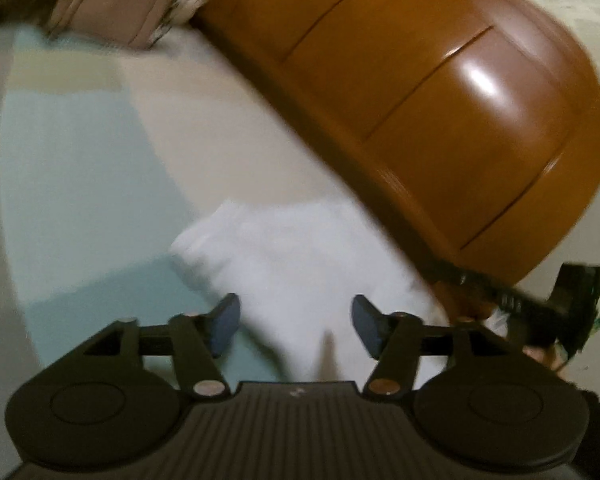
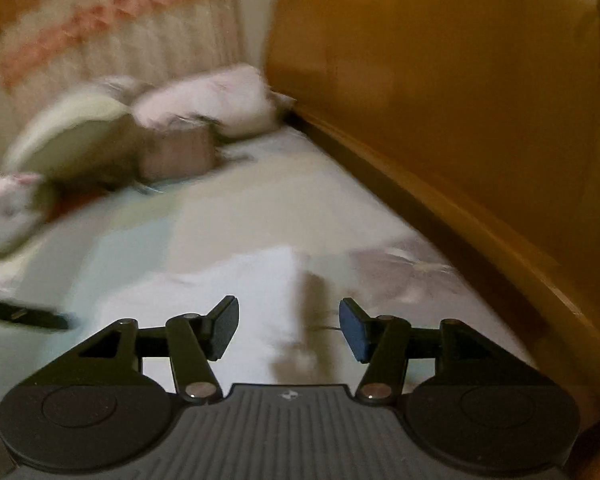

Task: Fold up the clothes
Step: 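Fold the held hem over toward the collar with both tools and release, then pull both open tools back from the folded sweatshirt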

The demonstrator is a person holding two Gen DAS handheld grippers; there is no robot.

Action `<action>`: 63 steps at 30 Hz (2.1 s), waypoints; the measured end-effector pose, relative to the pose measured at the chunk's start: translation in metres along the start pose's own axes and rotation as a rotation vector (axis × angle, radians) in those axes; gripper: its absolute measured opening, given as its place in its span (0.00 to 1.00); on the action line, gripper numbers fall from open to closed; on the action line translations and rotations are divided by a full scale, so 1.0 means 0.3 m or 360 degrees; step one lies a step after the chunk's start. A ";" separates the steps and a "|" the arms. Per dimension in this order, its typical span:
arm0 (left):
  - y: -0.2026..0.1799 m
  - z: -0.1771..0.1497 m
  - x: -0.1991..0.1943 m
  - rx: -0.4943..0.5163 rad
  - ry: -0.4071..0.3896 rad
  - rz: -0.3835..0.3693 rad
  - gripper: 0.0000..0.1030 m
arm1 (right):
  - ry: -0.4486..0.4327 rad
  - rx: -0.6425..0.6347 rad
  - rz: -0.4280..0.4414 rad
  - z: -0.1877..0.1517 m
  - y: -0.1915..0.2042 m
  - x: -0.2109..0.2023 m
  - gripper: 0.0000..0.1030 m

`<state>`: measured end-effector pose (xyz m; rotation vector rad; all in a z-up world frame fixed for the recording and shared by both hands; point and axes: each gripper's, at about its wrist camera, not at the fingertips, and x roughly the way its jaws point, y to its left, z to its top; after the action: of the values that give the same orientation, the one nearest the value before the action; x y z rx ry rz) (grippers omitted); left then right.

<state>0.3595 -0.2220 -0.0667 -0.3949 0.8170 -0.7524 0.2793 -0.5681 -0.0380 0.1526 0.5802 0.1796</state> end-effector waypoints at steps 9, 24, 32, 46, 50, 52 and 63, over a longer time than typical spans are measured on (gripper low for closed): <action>-0.044 -0.083 0.152 0.0229 0.0127 0.0022 0.69 | 0.0171 -0.0207 -0.0073 -0.157 0.056 0.119 0.59; 0.281 0.044 0.217 -0.0635 0.0049 -0.0133 0.82 | -0.0009 0.0035 0.0122 -0.196 0.197 -0.115 0.72; 0.167 0.164 0.110 -0.0188 -0.0164 0.0093 0.83 | 0.0067 -0.0210 -0.0041 -0.225 0.260 -0.076 0.73; -0.126 -0.059 0.283 0.0723 0.0212 0.0025 0.84 | 0.0158 -0.0205 -0.0274 -0.315 0.211 -0.092 0.81; -0.174 -0.086 0.232 0.0832 0.0227 0.0151 0.84 | 0.0153 -0.0209 -0.0283 -0.291 0.217 -0.114 0.81; -0.199 -0.075 0.176 0.0828 0.0197 0.0183 0.85 | 0.0099 -0.0195 -0.0250 -0.248 0.220 -0.110 0.81; -0.114 -0.134 -0.073 0.0904 0.0136 0.0442 0.91 | 0.0163 -0.0168 -0.0134 -0.105 0.156 0.216 0.94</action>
<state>0.3034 -0.2308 -0.0610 0.2564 0.6836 -0.7076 0.3091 -0.5058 -0.0893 0.0166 0.6767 0.1362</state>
